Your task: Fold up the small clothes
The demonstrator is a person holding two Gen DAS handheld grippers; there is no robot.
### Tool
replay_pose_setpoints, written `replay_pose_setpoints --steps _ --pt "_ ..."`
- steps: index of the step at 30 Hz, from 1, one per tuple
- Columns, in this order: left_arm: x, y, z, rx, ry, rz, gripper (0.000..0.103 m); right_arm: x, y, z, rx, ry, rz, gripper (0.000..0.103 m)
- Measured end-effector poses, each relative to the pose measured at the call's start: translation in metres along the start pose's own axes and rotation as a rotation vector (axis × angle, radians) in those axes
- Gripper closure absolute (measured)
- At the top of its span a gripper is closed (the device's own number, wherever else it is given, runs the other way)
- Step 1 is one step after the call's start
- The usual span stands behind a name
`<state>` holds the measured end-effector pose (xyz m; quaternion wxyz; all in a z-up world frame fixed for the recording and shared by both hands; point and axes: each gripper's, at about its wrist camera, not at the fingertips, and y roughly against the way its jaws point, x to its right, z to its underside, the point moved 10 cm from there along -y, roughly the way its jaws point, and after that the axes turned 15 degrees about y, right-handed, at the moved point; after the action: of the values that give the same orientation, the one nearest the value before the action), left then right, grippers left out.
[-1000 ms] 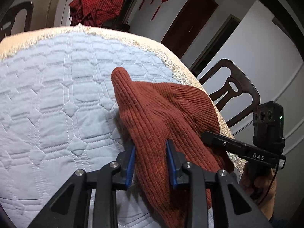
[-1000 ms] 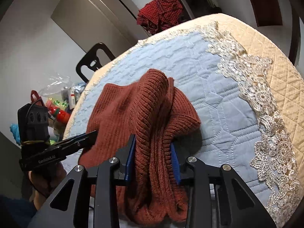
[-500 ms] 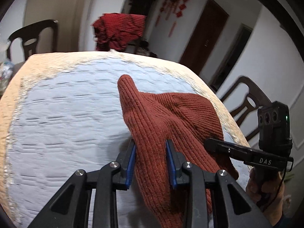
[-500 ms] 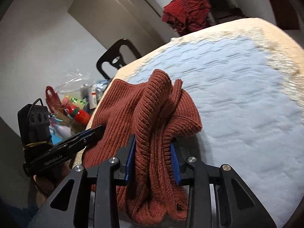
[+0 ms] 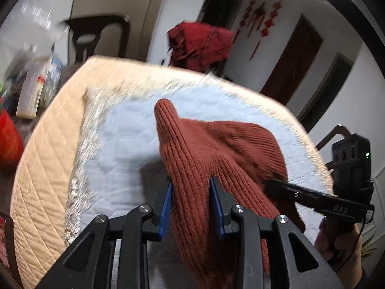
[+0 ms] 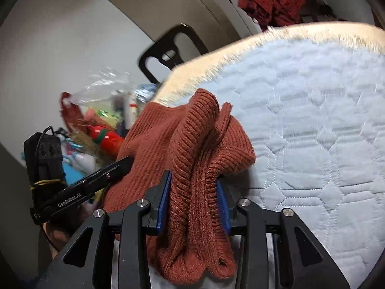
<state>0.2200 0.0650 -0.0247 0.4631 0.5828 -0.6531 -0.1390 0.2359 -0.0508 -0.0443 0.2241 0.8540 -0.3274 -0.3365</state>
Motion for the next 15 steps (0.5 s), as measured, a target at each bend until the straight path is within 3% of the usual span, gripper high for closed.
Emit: replay_pose_setpoints --steps 2,6,11,14,15 --pt "-0.021 -0.011 0.011 -0.031 0.014 -0.041 0.069 0.012 -0.009 0.013 -0.04 -0.008 0.05 0.063" --pt "-0.034 0.004 0.017 -0.009 0.053 0.015 0.067 0.015 0.011 0.016 -0.01 0.008 0.077 0.062" --pt "-0.022 0.032 0.009 0.07 0.015 0.028 0.068 0.0 0.036 -0.012 0.064 0.105 0.151 0.062" --pt "-0.01 0.03 0.009 0.064 -0.005 0.049 0.068 -0.003 0.027 -0.024 0.05 0.147 0.17 0.062" --pt "-0.006 0.025 0.012 0.056 -0.022 0.044 0.068 -0.002 0.019 -0.027 0.036 0.153 0.171 0.067"
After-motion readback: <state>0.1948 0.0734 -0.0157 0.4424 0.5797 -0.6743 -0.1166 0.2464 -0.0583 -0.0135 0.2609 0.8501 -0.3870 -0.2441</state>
